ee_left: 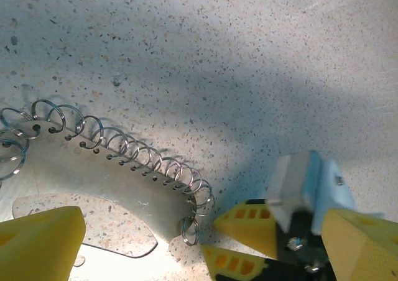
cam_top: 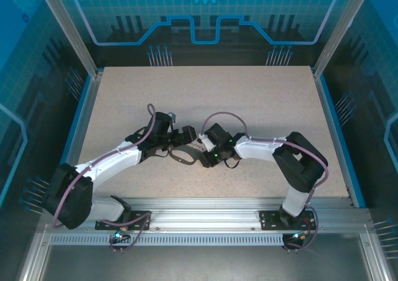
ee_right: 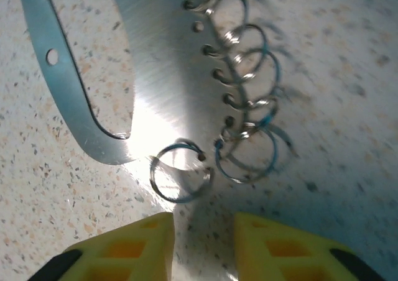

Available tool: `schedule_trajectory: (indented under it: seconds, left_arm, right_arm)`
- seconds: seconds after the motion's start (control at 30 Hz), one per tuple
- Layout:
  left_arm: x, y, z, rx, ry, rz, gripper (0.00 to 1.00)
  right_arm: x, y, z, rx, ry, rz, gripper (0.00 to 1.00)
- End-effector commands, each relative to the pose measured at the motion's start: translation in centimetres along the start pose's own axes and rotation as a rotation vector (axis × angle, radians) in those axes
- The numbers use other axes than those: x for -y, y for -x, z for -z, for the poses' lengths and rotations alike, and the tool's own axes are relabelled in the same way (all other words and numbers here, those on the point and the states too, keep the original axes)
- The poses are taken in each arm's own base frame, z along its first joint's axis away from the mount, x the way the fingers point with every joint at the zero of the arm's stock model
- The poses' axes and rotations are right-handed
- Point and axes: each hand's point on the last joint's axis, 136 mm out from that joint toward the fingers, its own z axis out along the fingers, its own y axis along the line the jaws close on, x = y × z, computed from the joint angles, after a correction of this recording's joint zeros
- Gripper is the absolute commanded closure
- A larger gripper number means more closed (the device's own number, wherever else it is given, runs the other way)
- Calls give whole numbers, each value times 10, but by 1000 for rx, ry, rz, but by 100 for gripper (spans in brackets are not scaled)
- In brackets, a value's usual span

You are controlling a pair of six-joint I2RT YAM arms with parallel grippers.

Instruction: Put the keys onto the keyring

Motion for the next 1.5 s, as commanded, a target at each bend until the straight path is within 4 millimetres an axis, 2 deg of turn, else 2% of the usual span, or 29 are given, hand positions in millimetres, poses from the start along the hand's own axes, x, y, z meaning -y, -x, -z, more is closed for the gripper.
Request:
schedule_trajectory:
  seconds: [0.0,0.07,0.13,0.3,0.6,0.9,1.17,1.47]
  left_arm:
    - [-3,-3,-2,8,9,6,1]
    - [-2,-2,-1,15,5,7,1]
    - [-2,-2,1,20,4,6,1]
    - [-3,1,6,36,15,-11,1]
    - [-11,16,22,86,26,-17,1]
    - [-24,23,36,102,7,30,1]
    - [-29,22,35,100,11,37,1]
    - [-27,23,34,101,5,35,1]
  right_arm:
    - [-2,11,29,70,-20,-30,57]
    - [-2,13,39,90,-28,-45,48]
    - [-2,14,47,108,-37,-54,43]
    - [-6,11,53,131,-49,-23,42]
    - [-28,-4,25,50,-90,209,49]
    - [-26,-3,-6,-18,-182,277,55]
    - [-23,0,-10,-19,-208,280,59]
    - [-17,12,-8,-1,-230,271,60]
